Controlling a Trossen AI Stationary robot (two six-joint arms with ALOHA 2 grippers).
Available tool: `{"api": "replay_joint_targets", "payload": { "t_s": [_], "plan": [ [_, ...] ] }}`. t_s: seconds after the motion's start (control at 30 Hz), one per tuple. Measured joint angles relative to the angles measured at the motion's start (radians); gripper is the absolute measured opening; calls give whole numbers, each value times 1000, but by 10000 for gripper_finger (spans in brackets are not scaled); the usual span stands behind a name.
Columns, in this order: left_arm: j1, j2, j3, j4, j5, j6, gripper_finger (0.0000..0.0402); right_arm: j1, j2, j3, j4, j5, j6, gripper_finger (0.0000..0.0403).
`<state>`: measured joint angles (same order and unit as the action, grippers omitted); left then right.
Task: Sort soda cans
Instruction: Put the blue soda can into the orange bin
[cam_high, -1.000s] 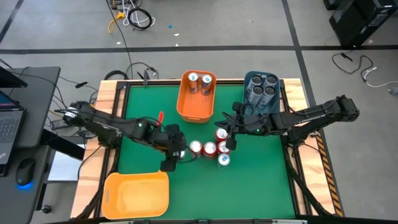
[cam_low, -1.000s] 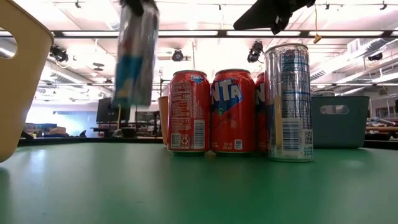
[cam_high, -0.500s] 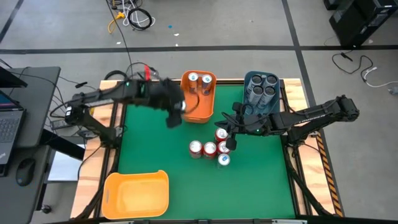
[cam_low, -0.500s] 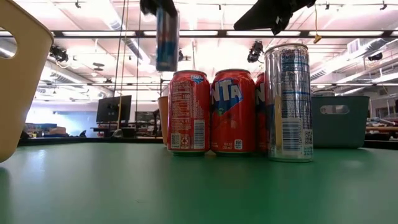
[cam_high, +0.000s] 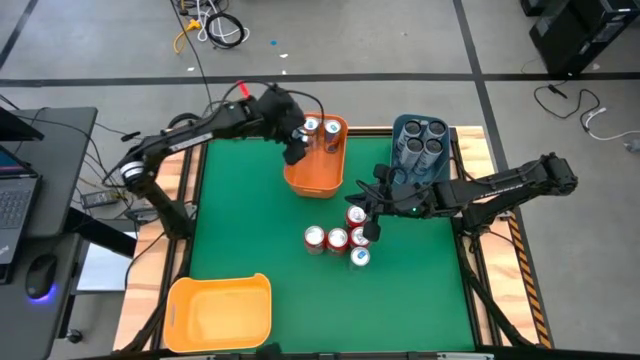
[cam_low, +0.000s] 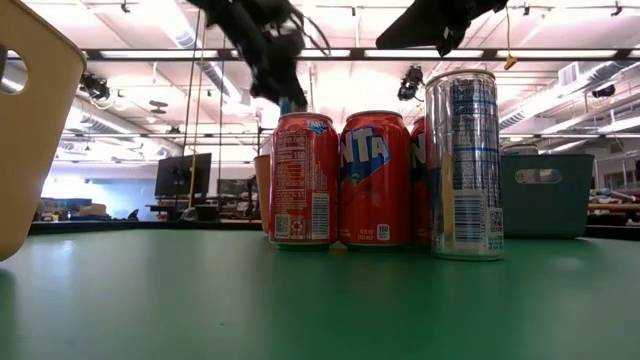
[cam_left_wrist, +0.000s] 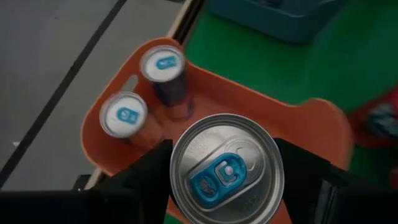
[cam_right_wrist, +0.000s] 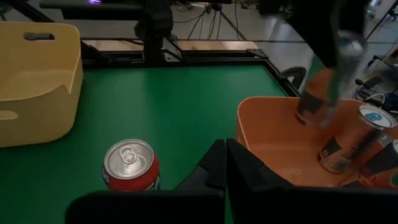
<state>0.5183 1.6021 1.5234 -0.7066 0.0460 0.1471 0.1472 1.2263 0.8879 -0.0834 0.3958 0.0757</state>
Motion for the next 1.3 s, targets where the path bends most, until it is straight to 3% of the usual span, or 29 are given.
{"api": "replay_joint_targets", "payload": {
  "t_s": [0.47, 1.17, 1.3],
  "plan": [
    [76, 224, -1, 106, 39, -10, 240, 0, 0, 0, -11, 0, 1, 0],
    [93, 241, -69, 224, 10, -48, 240, 0, 0, 0, -24, 0, 11, 0],
    [93, 241, -69, 216, -21, -54, 278, 0, 0, 0, -23, 0, 11, 0]
  ]
}}
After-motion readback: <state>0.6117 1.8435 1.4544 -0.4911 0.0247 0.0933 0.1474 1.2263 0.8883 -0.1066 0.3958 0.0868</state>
